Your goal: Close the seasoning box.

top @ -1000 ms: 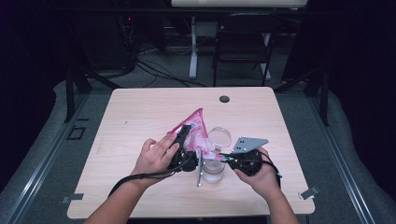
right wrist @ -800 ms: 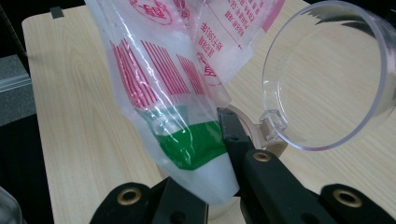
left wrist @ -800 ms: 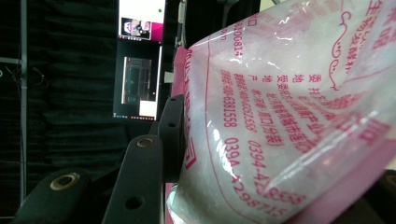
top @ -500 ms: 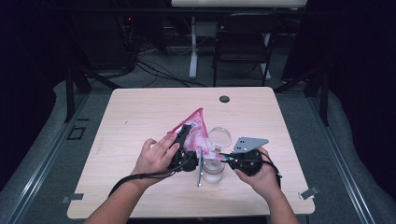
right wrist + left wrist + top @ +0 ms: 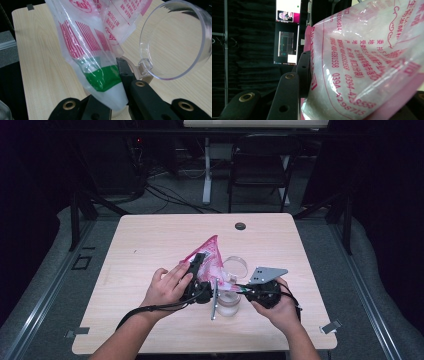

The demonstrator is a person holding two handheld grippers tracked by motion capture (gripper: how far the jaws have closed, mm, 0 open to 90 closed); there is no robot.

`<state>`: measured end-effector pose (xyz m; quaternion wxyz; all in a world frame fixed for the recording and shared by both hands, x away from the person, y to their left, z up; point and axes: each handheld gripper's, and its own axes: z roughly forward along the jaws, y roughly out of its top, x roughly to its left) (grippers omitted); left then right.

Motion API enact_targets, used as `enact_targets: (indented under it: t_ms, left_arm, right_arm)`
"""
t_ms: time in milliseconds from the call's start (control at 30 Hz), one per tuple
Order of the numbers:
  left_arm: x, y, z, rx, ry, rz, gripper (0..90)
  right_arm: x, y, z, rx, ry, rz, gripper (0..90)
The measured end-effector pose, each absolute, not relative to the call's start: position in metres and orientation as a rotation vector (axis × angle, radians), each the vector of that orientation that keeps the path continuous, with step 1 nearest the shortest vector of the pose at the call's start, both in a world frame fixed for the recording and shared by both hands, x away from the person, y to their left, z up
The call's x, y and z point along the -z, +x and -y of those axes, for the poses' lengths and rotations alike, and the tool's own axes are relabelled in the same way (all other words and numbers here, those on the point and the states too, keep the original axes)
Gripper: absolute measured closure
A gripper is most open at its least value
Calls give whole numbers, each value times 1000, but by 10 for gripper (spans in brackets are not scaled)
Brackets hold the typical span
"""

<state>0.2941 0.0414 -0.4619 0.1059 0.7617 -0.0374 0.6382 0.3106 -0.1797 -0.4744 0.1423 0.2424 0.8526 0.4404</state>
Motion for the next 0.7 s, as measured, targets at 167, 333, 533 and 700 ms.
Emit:
enact_targets:
  t_ms: [167, 333, 533, 700]
  left_arm:
    - [462, 293, -41, -1882, 2245, 110, 648]
    - [463, 293, -41, -1878, 2245, 112, 648]
    - [463, 293, -41, -1885, 2238, 120, 648]
    - [463, 293, -40, -1885, 2226, 127, 649]
  right_arm:
    - [475, 311, 180, -1269, 700, -2462, 900]
    - [475, 311, 180, -1270, 703, -2462, 900]
    - [475, 312, 181, -1269, 709, -2456, 900]
    - [475, 312, 182, -1274, 713, -2453, 900]
